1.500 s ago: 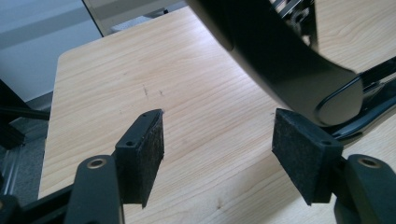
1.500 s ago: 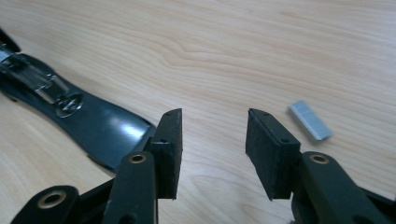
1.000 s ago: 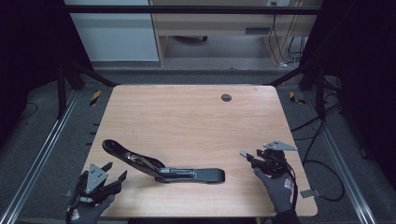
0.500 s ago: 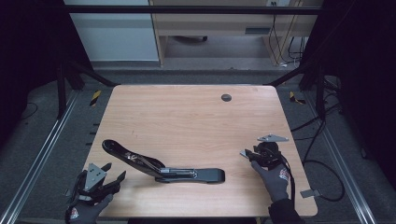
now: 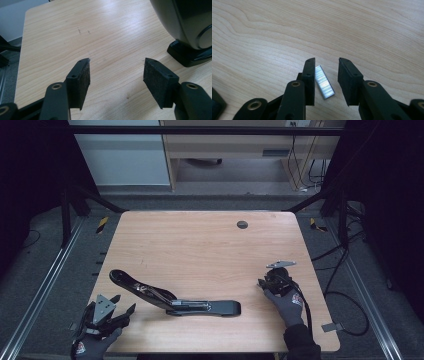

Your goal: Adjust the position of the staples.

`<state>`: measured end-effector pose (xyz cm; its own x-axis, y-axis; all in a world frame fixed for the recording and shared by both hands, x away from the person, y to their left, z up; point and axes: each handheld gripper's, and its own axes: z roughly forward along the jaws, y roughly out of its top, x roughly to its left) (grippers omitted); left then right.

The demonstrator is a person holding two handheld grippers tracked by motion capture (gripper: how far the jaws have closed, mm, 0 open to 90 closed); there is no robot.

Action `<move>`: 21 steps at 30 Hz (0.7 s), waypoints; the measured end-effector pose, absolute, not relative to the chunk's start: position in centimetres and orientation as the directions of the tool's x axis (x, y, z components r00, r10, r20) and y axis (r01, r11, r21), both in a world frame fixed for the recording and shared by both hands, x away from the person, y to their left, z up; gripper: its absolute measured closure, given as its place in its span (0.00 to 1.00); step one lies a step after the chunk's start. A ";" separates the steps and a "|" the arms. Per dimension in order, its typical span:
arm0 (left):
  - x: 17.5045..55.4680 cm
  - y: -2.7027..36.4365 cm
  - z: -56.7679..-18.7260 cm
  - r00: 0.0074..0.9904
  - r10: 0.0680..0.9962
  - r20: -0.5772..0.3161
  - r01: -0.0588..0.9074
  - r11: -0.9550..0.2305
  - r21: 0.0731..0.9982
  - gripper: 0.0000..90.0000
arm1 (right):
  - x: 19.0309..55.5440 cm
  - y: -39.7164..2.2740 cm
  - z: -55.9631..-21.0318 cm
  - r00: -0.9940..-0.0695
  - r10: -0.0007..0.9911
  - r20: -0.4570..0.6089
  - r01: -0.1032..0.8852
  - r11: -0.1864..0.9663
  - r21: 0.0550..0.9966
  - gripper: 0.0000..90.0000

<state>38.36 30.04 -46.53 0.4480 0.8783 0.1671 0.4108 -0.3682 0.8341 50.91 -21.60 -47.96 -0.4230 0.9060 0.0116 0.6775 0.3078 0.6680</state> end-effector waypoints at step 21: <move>38.4 30.0 -46.5 0.451 0.876 0.169 0.414 -0.373 0.831 0.43 | 51.0 -21.4 -48.4 -0.427 0.904 0.032 0.713 0.314 0.627 0.87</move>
<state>38.37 29.99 -46.55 0.4511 0.8764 0.1687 0.4137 -0.3728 0.8306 50.97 -21.44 -48.42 -0.4267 0.9038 0.0320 0.7125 0.3141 0.6274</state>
